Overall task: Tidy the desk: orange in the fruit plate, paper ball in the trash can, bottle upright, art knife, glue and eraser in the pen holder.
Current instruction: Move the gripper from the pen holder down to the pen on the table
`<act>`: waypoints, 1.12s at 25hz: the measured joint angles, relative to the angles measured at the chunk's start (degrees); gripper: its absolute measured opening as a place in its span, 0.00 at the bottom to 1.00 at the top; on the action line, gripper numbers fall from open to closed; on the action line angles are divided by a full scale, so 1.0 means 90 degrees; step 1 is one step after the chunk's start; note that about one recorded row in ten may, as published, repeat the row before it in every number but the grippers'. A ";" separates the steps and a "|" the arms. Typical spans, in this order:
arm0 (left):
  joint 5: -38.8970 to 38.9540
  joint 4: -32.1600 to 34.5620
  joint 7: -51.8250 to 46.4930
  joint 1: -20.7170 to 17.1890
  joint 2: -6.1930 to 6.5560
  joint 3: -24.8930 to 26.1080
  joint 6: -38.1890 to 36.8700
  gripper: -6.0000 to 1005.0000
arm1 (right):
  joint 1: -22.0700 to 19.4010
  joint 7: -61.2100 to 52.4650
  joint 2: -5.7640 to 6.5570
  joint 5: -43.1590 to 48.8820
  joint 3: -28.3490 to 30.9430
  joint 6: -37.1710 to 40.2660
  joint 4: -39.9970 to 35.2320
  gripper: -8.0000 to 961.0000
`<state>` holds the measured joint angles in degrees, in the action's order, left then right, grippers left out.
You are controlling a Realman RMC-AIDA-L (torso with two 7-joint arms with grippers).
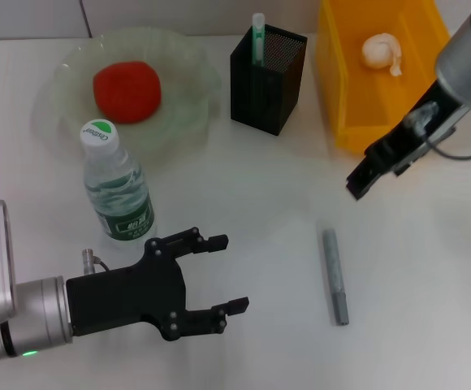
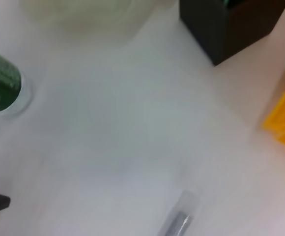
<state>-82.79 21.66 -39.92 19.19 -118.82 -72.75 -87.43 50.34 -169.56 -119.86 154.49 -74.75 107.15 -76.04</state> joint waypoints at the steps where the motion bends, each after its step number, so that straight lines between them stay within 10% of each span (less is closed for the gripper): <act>1: 0.0000 0.0013 0.0000 -0.0012 0.0003 0.0000 -0.0013 0.81 | 0.0000 0.0000 0.0000 0.0000 0.0000 0.0000 0.0000 0.72; 28: 0.0000 0.0010 0.0049 -0.0017 -0.0011 0.0006 -0.0023 0.81 | 0.0481 0.0006 -0.0012 -0.0497 -0.0944 -0.1790 0.2766 0.70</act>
<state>-82.79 21.76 -39.48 19.03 -118.92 -72.69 -87.63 54.67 -169.51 -119.97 150.01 -83.24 91.04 -51.15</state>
